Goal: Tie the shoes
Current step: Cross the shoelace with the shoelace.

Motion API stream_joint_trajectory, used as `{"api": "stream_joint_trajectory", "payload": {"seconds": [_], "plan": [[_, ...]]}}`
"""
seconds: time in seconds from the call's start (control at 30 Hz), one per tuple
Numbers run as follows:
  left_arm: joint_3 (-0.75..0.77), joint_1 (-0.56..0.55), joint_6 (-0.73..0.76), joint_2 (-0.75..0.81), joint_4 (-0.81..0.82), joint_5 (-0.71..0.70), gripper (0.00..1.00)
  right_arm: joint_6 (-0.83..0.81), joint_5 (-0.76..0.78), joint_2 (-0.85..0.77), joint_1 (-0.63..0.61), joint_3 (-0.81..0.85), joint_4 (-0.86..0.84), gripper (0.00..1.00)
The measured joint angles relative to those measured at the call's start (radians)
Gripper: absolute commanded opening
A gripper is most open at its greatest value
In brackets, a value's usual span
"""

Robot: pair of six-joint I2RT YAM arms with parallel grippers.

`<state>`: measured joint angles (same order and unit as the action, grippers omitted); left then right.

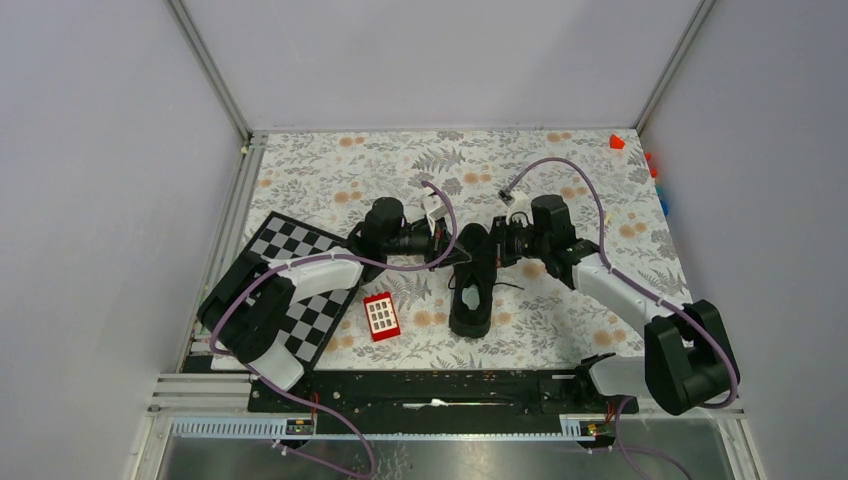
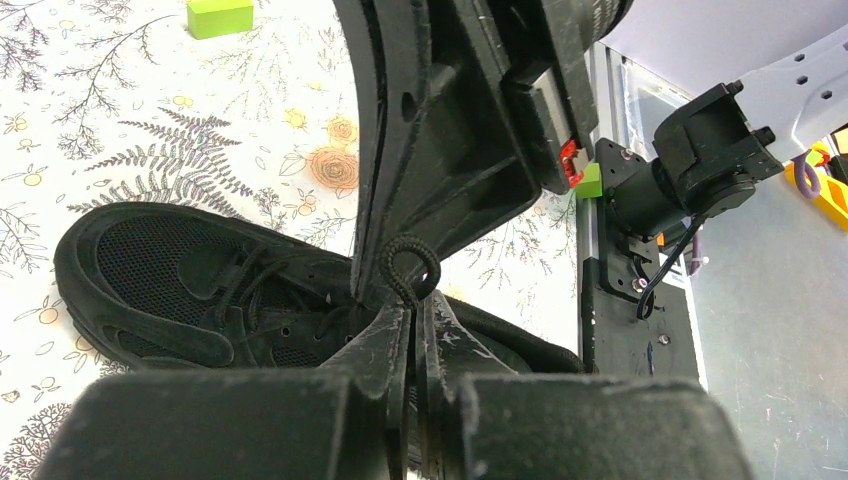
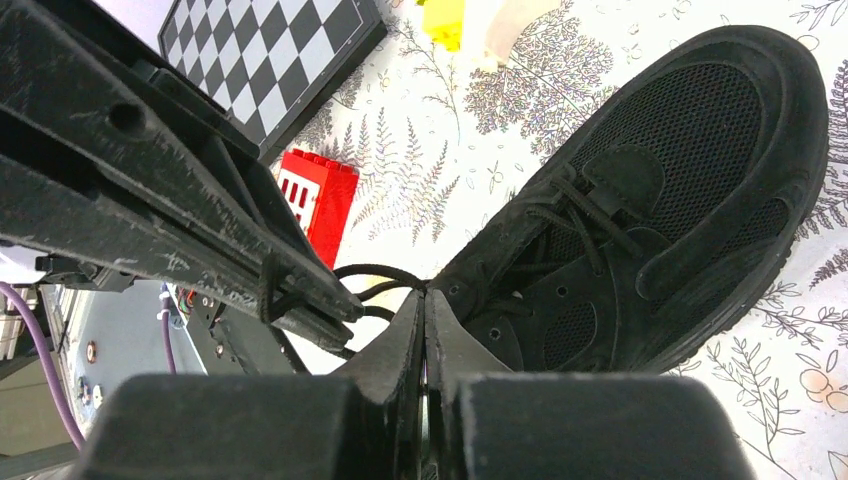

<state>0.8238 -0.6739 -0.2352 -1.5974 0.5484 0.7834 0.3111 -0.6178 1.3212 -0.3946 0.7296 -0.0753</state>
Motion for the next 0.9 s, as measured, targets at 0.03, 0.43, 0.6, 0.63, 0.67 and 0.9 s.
{"api": "stream_joint_trajectory", "payload": {"seconds": [0.03, 0.43, 0.6, 0.63, 0.67, 0.9], "plan": [[0.000, 0.000, 0.000, 0.000, 0.000, 0.000, 0.00, 0.001, 0.001, -0.011, 0.000, -0.006, -0.002, 0.00], [0.000, 0.000, -0.005, -0.027, 0.028, 0.002, 0.00, 0.023, 0.085, -0.120, -0.001, -0.105, -0.032, 0.00], [0.004, 0.000, -0.004, -0.048, 0.020, 0.006, 0.00, 0.046, 0.122, -0.162, -0.001, -0.146, -0.053, 0.00], [0.007, -0.002, -0.004, -0.054, 0.019, 0.007, 0.00, 0.053, 0.129, -0.167, -0.001, -0.153, -0.059, 0.00], [0.012, -0.003, -0.004, -0.060, 0.019, 0.008, 0.00, 0.060, 0.133, -0.172, -0.001, -0.159, -0.064, 0.00], [0.030, -0.013, -0.004, -0.069, 0.019, 0.008, 0.00, 0.106, 0.181, -0.253, -0.001, -0.237, -0.103, 0.00]]}}
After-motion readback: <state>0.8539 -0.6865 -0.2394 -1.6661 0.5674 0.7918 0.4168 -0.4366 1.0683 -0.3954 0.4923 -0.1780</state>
